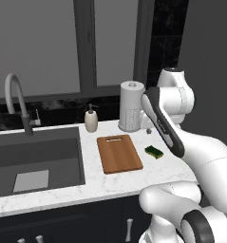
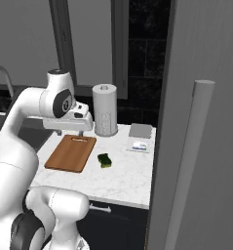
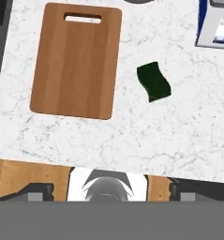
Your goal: Pick up the sponge from the counter and clean the cutting board by briefly scrubbing or pressing down on the cutting board. Once finished, release the sponge.
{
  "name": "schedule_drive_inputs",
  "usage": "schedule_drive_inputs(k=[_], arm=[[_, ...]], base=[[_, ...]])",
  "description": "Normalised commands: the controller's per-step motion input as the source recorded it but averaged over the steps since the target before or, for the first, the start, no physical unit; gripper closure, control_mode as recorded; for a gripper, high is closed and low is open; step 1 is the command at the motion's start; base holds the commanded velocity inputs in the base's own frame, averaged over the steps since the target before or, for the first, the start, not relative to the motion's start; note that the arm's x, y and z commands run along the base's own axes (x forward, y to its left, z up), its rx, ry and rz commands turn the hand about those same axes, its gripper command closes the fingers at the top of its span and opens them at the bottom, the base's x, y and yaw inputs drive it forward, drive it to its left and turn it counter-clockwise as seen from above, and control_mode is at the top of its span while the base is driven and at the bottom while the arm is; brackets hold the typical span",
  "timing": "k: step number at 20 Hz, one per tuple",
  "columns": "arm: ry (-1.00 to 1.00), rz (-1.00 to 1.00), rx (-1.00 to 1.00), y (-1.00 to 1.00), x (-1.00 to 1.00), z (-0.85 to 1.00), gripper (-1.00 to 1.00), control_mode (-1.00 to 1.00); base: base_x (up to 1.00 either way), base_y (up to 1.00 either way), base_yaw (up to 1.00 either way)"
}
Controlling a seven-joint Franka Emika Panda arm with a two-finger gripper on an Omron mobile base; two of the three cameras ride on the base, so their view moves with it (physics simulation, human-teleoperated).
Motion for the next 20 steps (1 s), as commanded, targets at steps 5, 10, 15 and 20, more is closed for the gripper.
schedule_drive_inputs(k=[5, 10, 15, 20], arm=[[0.10, 0.00, 0.00, -0.15, 0.13, -0.53, -1.00, -1.00], [0.09, 0.03, 0.00, -0.29, 0.18, -0.44, -1.00, -1.00], [-0.01, 0.03, 0.00, -0.32, 0.13, -0.50, -1.00, -1.00], [-0.09, 0.04, 0.00, -0.16, 0.36, -0.49, -1.00, -1.00]], base=[[0.00, 0.00, 0.00], [0.00, 0.00, 0.00], [0.00, 0.00, 0.00], [0.00, 0.00, 0.00]])
